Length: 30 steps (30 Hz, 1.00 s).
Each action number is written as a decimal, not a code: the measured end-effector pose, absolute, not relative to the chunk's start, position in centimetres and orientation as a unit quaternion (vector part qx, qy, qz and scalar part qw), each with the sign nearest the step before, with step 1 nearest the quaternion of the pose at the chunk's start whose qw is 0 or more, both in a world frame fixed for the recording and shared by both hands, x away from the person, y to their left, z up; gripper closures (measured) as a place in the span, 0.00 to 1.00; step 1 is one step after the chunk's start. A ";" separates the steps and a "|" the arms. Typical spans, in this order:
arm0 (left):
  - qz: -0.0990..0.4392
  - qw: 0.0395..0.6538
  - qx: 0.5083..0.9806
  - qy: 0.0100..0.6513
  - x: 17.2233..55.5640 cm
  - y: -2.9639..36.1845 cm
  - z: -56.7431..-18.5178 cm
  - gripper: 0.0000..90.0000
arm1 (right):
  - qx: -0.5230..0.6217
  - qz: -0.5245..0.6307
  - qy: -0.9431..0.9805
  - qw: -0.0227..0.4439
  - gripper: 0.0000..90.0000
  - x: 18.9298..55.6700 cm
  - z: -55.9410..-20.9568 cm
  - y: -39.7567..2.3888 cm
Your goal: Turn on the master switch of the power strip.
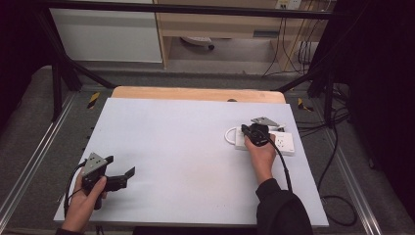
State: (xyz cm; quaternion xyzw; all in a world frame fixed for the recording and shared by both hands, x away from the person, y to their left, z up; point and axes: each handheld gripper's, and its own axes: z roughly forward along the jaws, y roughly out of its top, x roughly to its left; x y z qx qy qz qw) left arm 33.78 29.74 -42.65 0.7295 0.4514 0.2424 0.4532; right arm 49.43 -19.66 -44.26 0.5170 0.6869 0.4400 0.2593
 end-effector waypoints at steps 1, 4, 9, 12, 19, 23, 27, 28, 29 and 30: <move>0.243 0.454 0.729 0.451 33.8 29.7 -42.7 0.07 | 0.514 0.441 0.688 0.261 1.00 49.4 -44.1 -19.7; 0.243 0.453 0.729 0.452 33.8 29.7 -42.7 0.07 | 0.512 0.445 0.687 0.261 1.00 49.3 -43.8 -19.7; 0.243 0.453 0.729 0.452 33.8 29.7 -42.6 0.07 | 0.506 0.449 0.688 0.263 1.00 49.0 -43.3 -19.9; 0.244 0.452 0.729 0.452 33.8 29.7 -42.6 0.07 | 0.505 0.452 0.686 0.264 1.00 48.8 -42.9 -20.0; 0.244 0.453 0.729 0.451 33.8 29.7 -42.6 0.07 | 0.503 0.456 0.684 0.265 0.99 48.4 -42.2 -20.3; 0.244 0.452 0.729 0.452 33.7 29.7 -42.6 0.07 | 0.504 0.461 0.683 0.258 0.94 48.3 -41.8 -20.4; 0.243 0.452 0.730 0.452 33.8 29.7 -42.6 0.07 | 0.501 0.461 0.690 0.246 0.86 48.1 -41.6 -20.4; 0.243 0.452 0.730 0.452 33.7 29.7 -42.6 0.07 | 0.501 0.460 0.691 0.245 0.84 48.1 -41.6 -20.4; 0.243 0.452 0.730 0.452 33.7 29.7 -42.6 0.07 | 0.499 0.459 0.692 0.245 0.82 48.0 -41.5 -20.4; 0.244 0.452 0.729 0.452 33.7 29.7 -42.6 0.07 | 0.498 0.460 0.693 0.245 0.81 48.0 -41.4 -20.4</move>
